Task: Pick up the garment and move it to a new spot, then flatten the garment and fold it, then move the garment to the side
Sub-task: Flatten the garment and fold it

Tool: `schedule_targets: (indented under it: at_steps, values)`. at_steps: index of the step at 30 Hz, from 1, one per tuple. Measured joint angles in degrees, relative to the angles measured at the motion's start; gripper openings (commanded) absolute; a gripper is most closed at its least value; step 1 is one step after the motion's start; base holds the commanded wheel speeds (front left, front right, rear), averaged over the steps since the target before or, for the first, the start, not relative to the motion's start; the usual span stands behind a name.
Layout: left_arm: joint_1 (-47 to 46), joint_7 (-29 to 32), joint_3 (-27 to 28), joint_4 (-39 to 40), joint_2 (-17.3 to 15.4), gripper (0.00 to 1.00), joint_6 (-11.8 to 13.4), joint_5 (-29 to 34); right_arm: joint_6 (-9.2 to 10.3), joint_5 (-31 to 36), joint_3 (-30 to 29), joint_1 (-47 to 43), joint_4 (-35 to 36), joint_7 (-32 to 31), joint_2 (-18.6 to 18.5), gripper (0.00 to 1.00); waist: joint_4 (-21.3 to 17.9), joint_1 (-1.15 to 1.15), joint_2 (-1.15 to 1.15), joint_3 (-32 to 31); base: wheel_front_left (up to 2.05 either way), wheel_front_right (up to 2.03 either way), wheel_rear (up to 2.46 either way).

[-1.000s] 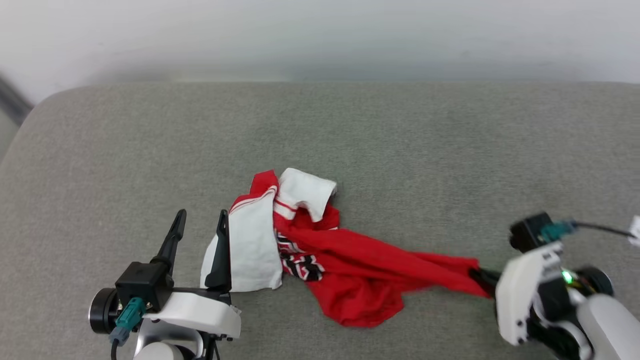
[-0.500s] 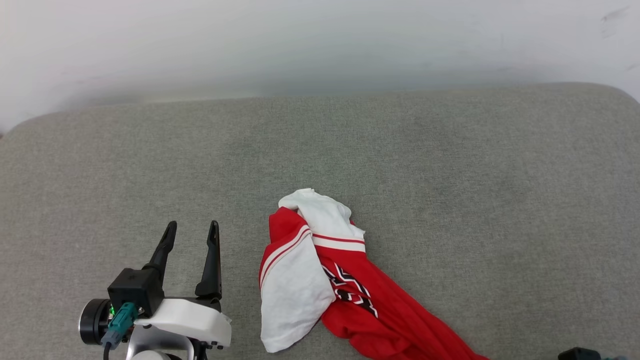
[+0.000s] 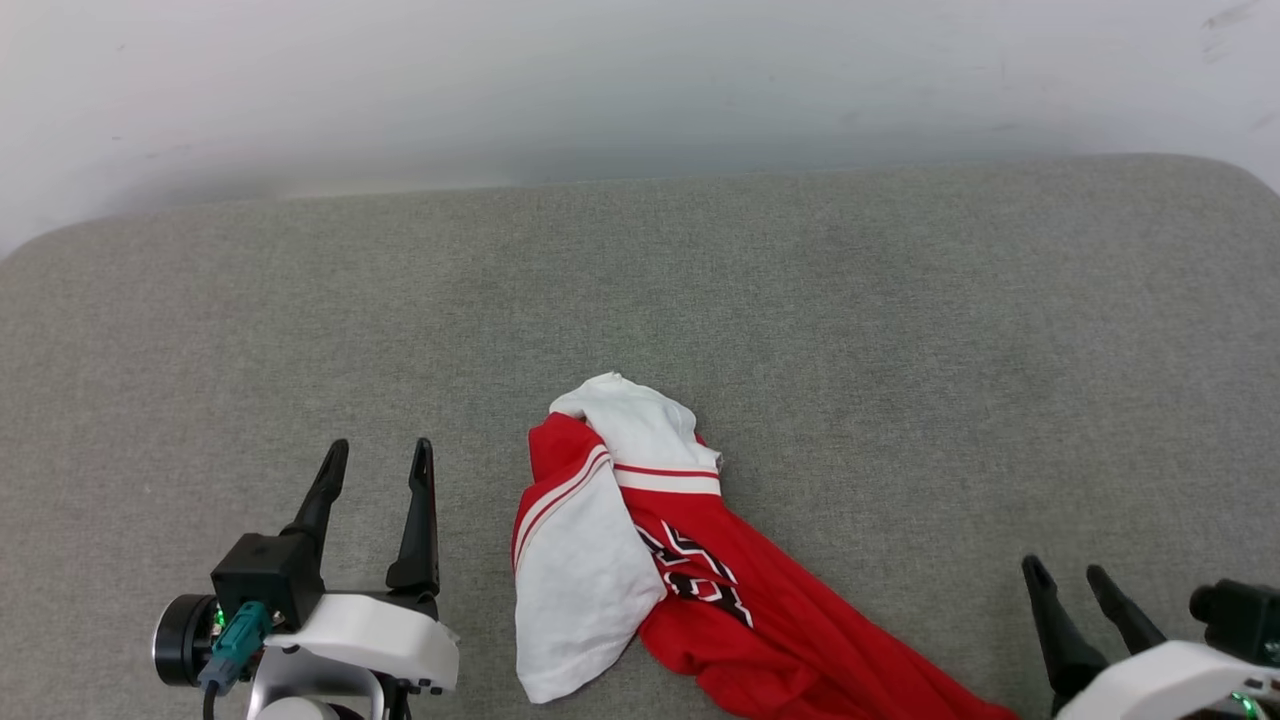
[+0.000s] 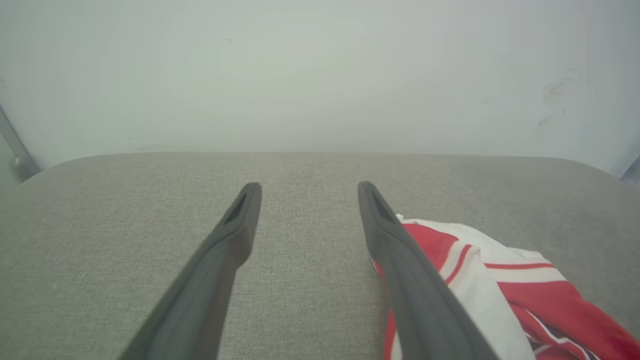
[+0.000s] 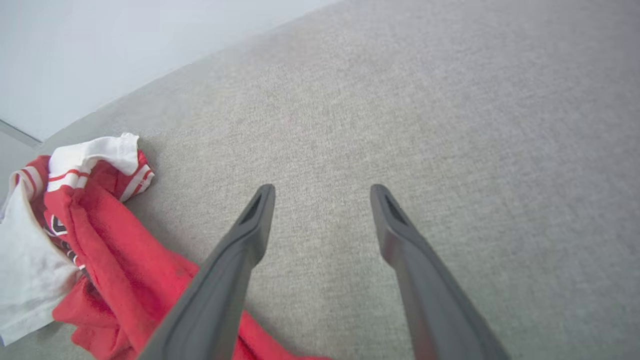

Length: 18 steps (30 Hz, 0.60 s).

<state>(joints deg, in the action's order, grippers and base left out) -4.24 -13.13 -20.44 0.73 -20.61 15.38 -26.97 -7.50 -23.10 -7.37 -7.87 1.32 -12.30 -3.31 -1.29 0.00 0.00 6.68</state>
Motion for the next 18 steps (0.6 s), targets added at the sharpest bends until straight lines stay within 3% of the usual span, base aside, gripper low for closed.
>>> schedule_targets:
  at_steps: [5,18]
  values:
    - [-0.7,-0.08,-0.12,0.38,0.04,1.0,0.26,0.0,0.0,-0.01,6.67,4.54,-2.34,-0.83,-1.78,1.0,0.23,0.0,0.0,0.29,0.0,0.0,0.0]
    - [-3.29,-0.18,-1.43,0.41,1.08,1.0,-0.35,0.07,0.0,-7.26,34.98,21.43,-0.44,-19.94,-15.02,1.0,2.52,0.0,0.0,2.85,0.0,0.0,0.0]
